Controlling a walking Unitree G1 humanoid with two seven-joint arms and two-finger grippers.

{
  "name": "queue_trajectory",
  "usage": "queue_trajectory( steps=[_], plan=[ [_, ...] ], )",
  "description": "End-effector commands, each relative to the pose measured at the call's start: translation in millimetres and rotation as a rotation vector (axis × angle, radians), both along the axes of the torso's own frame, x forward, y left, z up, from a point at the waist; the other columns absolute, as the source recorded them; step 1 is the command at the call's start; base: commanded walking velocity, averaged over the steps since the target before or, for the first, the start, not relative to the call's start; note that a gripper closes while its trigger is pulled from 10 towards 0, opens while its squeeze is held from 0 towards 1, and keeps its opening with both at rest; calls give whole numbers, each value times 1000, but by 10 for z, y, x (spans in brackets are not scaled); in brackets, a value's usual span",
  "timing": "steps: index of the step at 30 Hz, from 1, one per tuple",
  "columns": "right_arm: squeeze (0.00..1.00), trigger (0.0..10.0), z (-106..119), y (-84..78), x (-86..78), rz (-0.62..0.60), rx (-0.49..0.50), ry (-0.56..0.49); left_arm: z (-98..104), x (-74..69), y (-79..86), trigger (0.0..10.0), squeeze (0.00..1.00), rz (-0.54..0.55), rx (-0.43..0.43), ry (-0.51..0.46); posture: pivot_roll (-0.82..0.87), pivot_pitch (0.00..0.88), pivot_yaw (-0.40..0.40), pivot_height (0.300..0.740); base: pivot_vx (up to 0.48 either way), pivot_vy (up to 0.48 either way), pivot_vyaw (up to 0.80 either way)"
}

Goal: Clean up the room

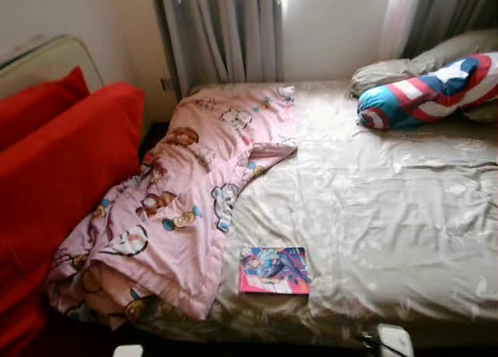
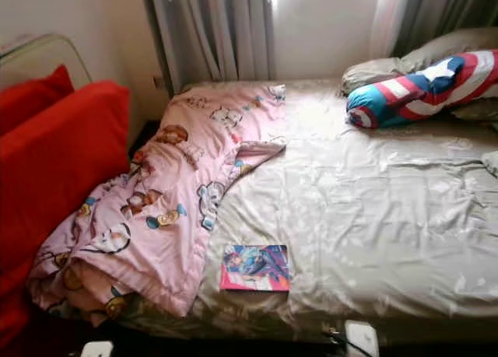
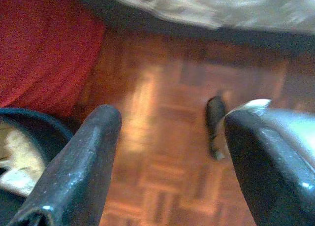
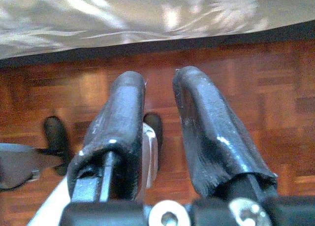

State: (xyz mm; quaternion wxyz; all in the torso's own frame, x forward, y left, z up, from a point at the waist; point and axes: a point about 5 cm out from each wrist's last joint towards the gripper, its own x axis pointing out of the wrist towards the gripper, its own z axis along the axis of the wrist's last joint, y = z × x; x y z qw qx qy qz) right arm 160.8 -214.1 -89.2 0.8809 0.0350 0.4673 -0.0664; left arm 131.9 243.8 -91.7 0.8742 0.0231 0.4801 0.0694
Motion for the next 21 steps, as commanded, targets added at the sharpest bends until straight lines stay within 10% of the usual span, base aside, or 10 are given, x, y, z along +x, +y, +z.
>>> queue_trajectory(
  steps=[1, 21],
  plan=[
    [0, 10000, -2, -73, -40, -6, -19, 10, 1, 28, -26, 10000, 0, -9, 0, 1, -139, 0, 63, 740, 0, 480, 0],
    [0, 10000, 5, -80, -26, -1, -24, 9, 11, 54, -31, 10000, 0, -36, 7, -7, -134, 0, 55, 740, 0, 102, 0]
  ],
)
